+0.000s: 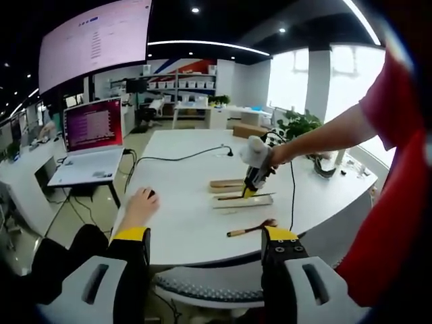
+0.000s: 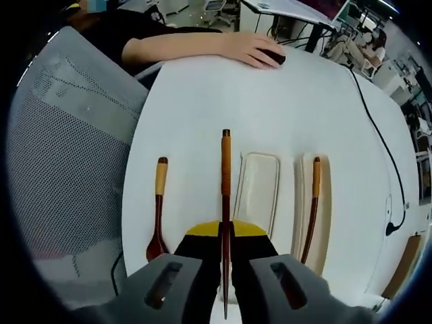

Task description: Arrange the utensils inside the cutlery case until each visible utensil rests in its matching compartment.

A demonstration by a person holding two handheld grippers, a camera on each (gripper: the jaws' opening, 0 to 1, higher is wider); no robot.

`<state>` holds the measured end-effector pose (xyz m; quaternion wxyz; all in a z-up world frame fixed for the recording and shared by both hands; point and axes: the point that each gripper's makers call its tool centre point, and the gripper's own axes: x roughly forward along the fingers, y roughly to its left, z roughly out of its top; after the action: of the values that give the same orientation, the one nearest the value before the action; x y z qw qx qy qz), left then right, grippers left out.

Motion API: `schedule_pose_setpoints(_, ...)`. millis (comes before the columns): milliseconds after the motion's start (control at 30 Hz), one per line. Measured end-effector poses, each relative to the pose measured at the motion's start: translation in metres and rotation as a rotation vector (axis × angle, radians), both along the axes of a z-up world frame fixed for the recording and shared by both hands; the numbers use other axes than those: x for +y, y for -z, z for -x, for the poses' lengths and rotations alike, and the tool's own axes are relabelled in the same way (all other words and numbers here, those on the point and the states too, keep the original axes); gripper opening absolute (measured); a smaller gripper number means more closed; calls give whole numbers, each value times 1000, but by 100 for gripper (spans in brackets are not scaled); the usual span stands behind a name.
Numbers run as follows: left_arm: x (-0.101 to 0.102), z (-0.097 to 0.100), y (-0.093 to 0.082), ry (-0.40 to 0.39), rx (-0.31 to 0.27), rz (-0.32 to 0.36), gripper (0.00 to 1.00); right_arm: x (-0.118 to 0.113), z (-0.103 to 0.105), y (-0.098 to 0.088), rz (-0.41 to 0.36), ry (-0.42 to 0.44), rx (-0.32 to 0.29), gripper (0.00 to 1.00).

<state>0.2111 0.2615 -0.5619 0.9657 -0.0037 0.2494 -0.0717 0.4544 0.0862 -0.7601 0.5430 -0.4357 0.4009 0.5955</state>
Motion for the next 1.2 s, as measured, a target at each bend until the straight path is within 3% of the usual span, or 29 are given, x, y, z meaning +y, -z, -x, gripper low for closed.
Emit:
schedule_pose_setpoints(433, -5, -8, -3, 23, 5, -17, 68, -2, -46, -38, -14, 12, -51, 0)
schedule_pose_setpoints(633, -9, -10, -3, 27, 8, -12, 68, -2, -62, -50, -43, 95, -36, 0)
schedule_pose_setpoints(733, -10, -10, -1, 29, 17, -14, 68, -5, -68, -50, -35, 93, -29, 0)
schedule_pose_setpoints(800, -9, -9, 0, 24, 21, -12, 68, -6, -76, -46, -37, 84, -65, 0)
schedule_pose_setpoints(1033, -7, -8, 5, 17, 39, -12, 68, -17, -81, -35, -7, 122, -50, 0)
schedule_pose_setpoints(1200, -9, -12, 6, 22, 41, -9, 68, -36, -81, -27, 8, 138, -50, 0)
